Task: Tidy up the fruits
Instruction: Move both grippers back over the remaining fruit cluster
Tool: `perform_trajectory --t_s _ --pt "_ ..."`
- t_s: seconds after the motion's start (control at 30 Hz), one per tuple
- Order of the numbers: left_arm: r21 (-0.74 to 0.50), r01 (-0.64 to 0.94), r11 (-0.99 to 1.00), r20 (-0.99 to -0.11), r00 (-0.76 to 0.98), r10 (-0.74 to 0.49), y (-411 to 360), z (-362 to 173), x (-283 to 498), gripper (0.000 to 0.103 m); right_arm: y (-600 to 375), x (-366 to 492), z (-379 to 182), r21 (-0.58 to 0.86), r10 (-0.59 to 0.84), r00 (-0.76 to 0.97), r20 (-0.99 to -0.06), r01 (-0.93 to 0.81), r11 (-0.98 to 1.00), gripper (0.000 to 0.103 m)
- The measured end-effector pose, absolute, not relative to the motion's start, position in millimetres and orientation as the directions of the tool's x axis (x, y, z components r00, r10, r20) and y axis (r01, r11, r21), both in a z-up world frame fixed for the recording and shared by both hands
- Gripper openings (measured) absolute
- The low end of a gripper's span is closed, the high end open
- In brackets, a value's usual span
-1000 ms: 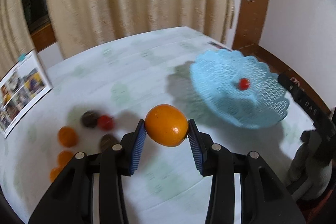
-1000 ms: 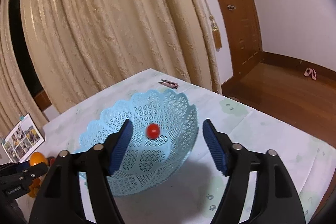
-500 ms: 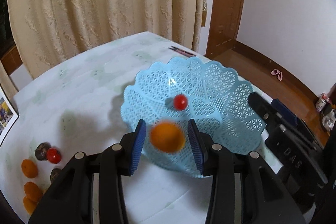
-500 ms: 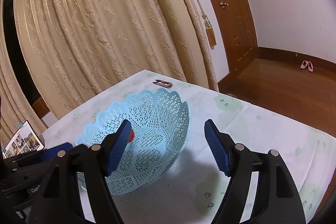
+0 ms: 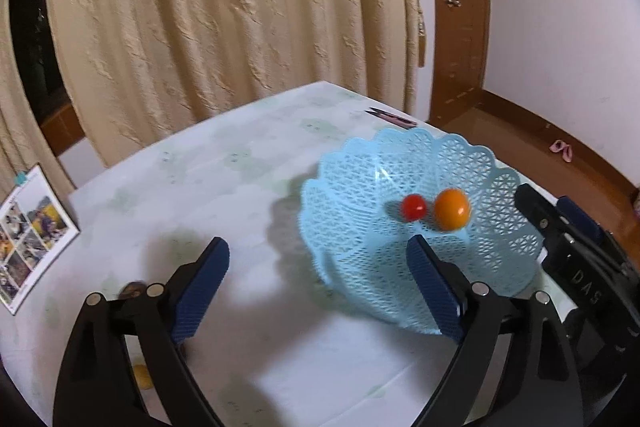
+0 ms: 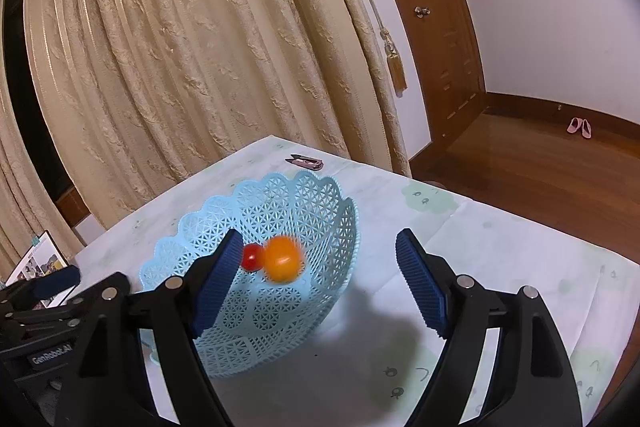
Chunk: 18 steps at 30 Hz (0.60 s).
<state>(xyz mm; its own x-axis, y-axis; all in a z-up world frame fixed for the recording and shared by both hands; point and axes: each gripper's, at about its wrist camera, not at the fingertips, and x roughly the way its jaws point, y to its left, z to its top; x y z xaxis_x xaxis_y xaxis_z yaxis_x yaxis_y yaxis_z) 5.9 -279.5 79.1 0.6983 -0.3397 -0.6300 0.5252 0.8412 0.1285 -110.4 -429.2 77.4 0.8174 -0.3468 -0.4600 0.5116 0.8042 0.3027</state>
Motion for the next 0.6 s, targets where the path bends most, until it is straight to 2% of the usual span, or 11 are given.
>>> perform_trajectory --t_s 0.33,0.47,0.6 --pt "0.138 0.470 0.872 -0.602 0.739 -0.303 -244.6 89.2 1.9 0.091 -425.3 -111.9 77.4 0.271 -0.377 0.803 -0.461 0.532 0.802 0.080" --pt "0.134 0.446 0.885 -0.595 0.750 -0.288 -226.0 91.8 0.5 0.091 -419.4 -112.1 80.2 0.243 -0.394 0.800 -0.452 0.535 0.809 0.087" --pt "0.136 0.416 0.899 -0.591 0.762 -0.264 -210.1 93.1 1.9 0.091 -410.8 -112.5 83.5 0.252 -0.374 0.809 -0.453 0.518 0.817 0.087"
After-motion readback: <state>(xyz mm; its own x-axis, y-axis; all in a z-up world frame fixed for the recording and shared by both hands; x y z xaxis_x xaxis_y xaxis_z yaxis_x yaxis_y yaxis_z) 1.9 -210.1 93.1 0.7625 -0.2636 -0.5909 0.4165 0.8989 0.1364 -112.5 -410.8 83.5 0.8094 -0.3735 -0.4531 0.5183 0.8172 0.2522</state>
